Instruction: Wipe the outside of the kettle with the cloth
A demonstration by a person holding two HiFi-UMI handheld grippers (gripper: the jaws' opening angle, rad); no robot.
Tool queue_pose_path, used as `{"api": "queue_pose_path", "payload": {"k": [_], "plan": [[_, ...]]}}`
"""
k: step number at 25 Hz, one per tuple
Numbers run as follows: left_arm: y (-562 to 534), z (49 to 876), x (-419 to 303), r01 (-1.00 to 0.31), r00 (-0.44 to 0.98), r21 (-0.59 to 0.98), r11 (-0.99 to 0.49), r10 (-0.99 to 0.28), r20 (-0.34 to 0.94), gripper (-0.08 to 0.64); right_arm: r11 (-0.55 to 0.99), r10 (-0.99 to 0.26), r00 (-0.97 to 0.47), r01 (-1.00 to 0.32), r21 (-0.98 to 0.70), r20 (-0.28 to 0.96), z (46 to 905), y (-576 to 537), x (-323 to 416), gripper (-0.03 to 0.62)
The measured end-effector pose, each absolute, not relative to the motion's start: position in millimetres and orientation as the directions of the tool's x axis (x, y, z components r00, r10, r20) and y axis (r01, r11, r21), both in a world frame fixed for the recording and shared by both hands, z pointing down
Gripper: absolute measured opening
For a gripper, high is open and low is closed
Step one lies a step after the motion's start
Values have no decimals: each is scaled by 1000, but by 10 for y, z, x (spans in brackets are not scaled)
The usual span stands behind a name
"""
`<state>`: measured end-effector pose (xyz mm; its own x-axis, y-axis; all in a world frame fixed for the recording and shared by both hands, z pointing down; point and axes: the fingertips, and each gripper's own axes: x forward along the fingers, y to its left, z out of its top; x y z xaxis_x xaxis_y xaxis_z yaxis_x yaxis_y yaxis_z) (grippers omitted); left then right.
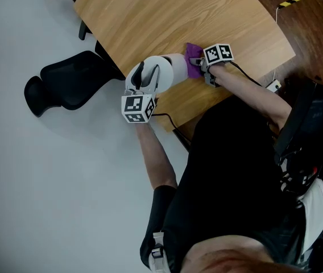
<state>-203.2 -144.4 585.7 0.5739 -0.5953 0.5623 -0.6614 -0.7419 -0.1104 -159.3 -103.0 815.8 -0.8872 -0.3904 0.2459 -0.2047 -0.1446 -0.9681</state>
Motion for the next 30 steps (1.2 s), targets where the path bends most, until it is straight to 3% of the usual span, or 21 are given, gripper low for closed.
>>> {"api": "queue_pose_path", "payload": {"k": [8, 11, 14, 16, 19, 30], "plan": [[-1508, 5877, -2022, -479, 701, -55, -876, -419, 577, 224, -194, -409, -888, -137, -971, 208, 8211, -925, -1726, 54], [-1617, 5799, -2056, -572, 670, -31, -820, -489, 559, 222, -200, -473, -873, -24, -979, 118, 7954, -942, -1580, 54], [-1712, 5588, -2137, -700, 587, -50, -712, -615, 527, 221, -169, -561, -826, 179, -969, -55, 7212, -989, -1314, 55], [-1713, 5595, -2159, -740, 539, -49, -670, -636, 553, 218, -154, -594, -792, 288, -945, -145, 6775, -1012, -1158, 55], [-1666, 5791, -2158, -748, 482, -69, -660, -613, 626, 224, -57, -596, -767, 334, -941, -236, 6431, -1126, -1071, 54], [-1548, 5827, -2063, -730, 472, -110, -675, -614, 633, 215, -174, -551, -822, 283, -943, -145, 6803, -1073, -1497, 55]]}}
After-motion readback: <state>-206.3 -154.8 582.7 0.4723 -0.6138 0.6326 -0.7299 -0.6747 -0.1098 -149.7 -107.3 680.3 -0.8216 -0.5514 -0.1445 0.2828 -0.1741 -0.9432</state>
